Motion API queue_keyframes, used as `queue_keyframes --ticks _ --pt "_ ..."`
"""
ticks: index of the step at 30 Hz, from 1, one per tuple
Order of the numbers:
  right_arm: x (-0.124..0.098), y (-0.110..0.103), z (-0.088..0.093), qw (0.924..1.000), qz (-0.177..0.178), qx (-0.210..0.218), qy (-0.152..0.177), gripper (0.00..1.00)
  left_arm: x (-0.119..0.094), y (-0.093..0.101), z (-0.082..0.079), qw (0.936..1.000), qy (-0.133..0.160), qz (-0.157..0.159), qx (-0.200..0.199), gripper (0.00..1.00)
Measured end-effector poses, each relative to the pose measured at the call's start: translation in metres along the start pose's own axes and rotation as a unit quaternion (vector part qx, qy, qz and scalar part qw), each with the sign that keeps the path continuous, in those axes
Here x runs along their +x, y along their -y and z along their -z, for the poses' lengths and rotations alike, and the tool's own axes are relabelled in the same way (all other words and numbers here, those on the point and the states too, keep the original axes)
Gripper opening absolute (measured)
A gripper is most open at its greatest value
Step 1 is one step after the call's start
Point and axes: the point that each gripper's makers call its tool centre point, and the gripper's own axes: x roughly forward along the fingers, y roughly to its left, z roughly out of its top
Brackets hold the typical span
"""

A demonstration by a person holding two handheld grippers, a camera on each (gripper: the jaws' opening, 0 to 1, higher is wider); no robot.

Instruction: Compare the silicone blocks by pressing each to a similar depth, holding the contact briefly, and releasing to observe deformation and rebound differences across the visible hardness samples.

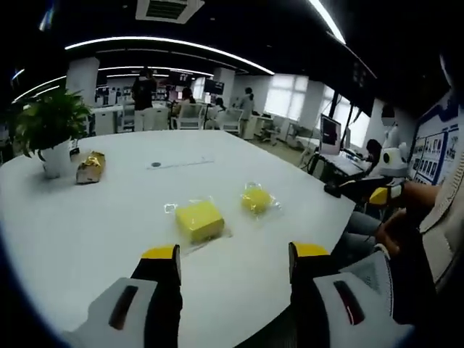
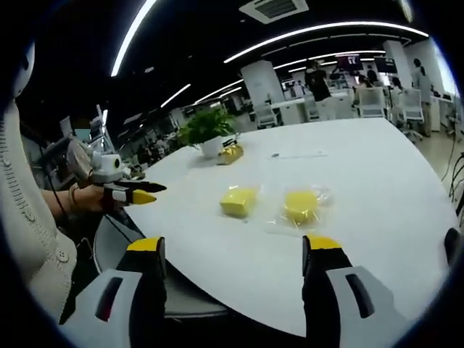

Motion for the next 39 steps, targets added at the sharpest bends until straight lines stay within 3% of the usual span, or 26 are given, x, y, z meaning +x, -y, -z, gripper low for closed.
queue_keyframes --ticks 6,14,35,39 --pt "0.0 0.0 0.0 1.0 -0.005 0.006 0.002 0.77 -0.007 0.001 0.002 0.9999 0.008 0.0 -0.015 0.65" --pt "-0.003 0.008 -0.004 0.9999 -0.003 0.011 0.012 0.79 -0.009 0.012 -0.001 0.9998 0.011 0.016 -0.005 0.72" --pt "-0.012 0.026 -0.001 0.9989 0.016 0.035 0.027 0.76 0.006 0.028 0.002 0.9989 -0.027 0.037 0.001 0.78" --pt "-0.014 0.028 0.0 0.9986 0.016 0.041 0.029 0.76 0.015 0.031 -0.011 0.9962 0.001 0.051 -0.07 0.73"
